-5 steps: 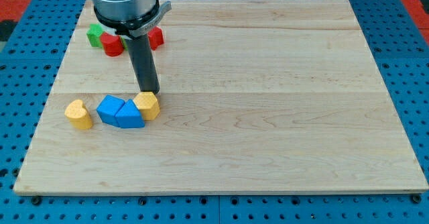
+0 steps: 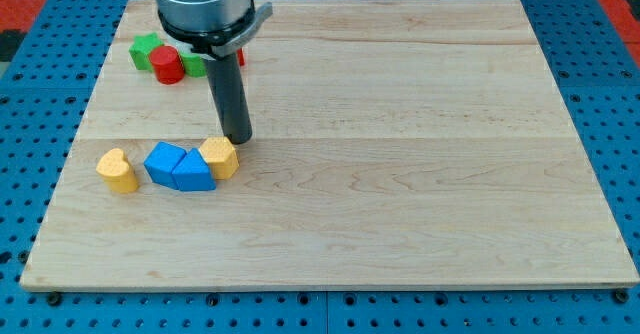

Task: Slide the yellow heart to the left side of the blue cube

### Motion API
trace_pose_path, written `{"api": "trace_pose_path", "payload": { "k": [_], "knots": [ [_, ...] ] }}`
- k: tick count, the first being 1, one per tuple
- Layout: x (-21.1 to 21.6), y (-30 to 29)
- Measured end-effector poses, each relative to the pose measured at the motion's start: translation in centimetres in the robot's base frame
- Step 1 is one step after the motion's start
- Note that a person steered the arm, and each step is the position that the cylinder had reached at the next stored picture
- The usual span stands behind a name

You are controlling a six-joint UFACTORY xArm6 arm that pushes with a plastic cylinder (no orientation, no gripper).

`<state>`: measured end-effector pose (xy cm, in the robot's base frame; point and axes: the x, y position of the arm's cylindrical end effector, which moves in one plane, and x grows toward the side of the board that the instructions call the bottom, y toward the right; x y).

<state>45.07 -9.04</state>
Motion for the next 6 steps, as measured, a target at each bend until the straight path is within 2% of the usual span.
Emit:
{"api": "trace_pose_path", "payload": {
  "k": [1,2,3,4,5,6],
  "knots": [
    [-0.4,4.2],
    [4.5,6.3],
    [7.1,4.6],
    [8.2,-3.5],
    [6.4,-15.4],
    [3.0,-16.6]
  ]
}}
